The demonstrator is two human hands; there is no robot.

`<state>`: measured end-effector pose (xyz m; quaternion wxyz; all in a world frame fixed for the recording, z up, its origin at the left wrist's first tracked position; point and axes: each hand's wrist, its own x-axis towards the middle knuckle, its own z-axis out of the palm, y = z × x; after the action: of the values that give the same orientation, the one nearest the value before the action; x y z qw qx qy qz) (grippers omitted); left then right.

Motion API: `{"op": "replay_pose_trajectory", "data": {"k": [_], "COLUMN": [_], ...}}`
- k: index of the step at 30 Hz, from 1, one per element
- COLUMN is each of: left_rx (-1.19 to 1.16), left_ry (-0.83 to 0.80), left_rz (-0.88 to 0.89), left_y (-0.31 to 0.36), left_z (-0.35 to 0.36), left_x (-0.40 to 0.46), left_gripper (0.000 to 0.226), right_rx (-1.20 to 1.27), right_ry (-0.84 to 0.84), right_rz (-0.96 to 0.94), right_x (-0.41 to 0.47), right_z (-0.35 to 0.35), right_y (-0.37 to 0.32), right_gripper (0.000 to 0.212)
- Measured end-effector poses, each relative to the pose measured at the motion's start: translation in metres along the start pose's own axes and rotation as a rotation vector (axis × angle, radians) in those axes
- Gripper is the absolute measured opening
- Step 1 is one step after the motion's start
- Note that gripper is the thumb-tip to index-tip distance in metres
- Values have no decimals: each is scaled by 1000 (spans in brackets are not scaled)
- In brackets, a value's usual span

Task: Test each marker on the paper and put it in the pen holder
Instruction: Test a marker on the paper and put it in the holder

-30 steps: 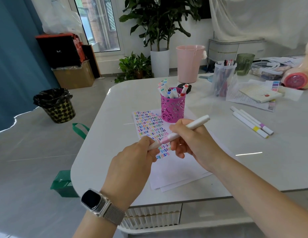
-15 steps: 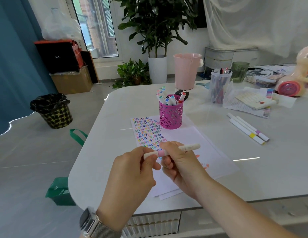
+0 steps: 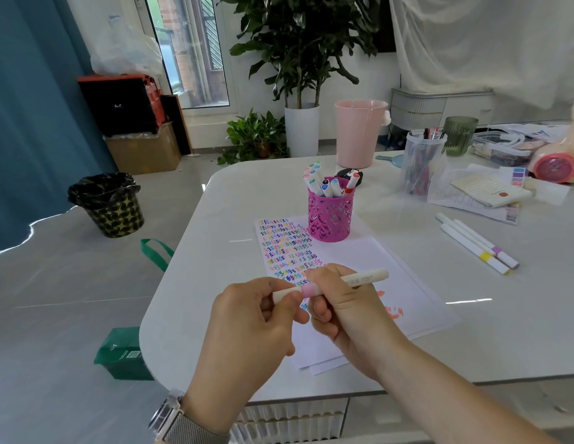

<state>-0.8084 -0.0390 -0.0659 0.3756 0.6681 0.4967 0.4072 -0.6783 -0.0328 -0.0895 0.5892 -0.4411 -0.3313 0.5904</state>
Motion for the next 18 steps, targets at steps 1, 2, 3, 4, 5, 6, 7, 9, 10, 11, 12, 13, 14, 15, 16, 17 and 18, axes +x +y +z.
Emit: {"op": "replay_pose_trajectory", "data": {"k": [1,2,3,4,5,6,7,9,10,11,12,13,14,15,16,17,18], "left_rx": [-16,-27,-36,-45,-55,-66,-76,-81,-75,-67,-59,-51,-41,-26,-8,-1,-14], "left_ry": [-3,-4,-5,-6,-8,-10,-14,-25,-31,-33,-34,-37,-46,-70,-109,-156,-197], "left_rz": [-2,-7,-13,-19,-23,-27,-32,-38,-39,-38,-35,-31,-26,-26,-32,-45,-66], "left_y": [0,0,0,-1,-1,-1,-2,-2,-3,-3,-3,-3,-3,-2,-2,-1,0], "left_z": [0,0,0,1,1,1,1,1,1,1,1,1,2,4,7,12,17], "left_x": [0,0,0,0,0,0,0,-2,-2,-1,0,2,3,4,5,4,3], "left_gripper": [22,22,22,21,21,22,23,23,22,21,20,19,18,18,19,23,26], "right_rx": [-13,-30,-50,-68,-83,-94,-99,-93,-85,-77,-70,-66,-69,-84,-115,-158,-200], "right_ry": [4,9,15,20,25,29,29,16,13,14,18,23,31,41,51,58,62], "right_rz": [-16,-32,-47,-62,-75,-84,-88,-77,-65,-54,-41,-27,-16,-8,-1,2,-3], "right_x": [-1,-2,-3,-3,-4,-4,-5,-5,-6,-5,-4,-2,1,4,8,12,15], "right_z": [0,-1,-1,-1,-1,-1,-1,-1,-1,-1,-2,-3,-4,-6,-7,-8,-9], "right_y": [-1,-1,-2,-3,-3,-3,-2,-1,-1,0,-1,-1,-3,-5,-7,-10,-12], "right_gripper": [39,34,29,25,23,22,23,26,26,25,25,26,27,29,32,34,34]}}
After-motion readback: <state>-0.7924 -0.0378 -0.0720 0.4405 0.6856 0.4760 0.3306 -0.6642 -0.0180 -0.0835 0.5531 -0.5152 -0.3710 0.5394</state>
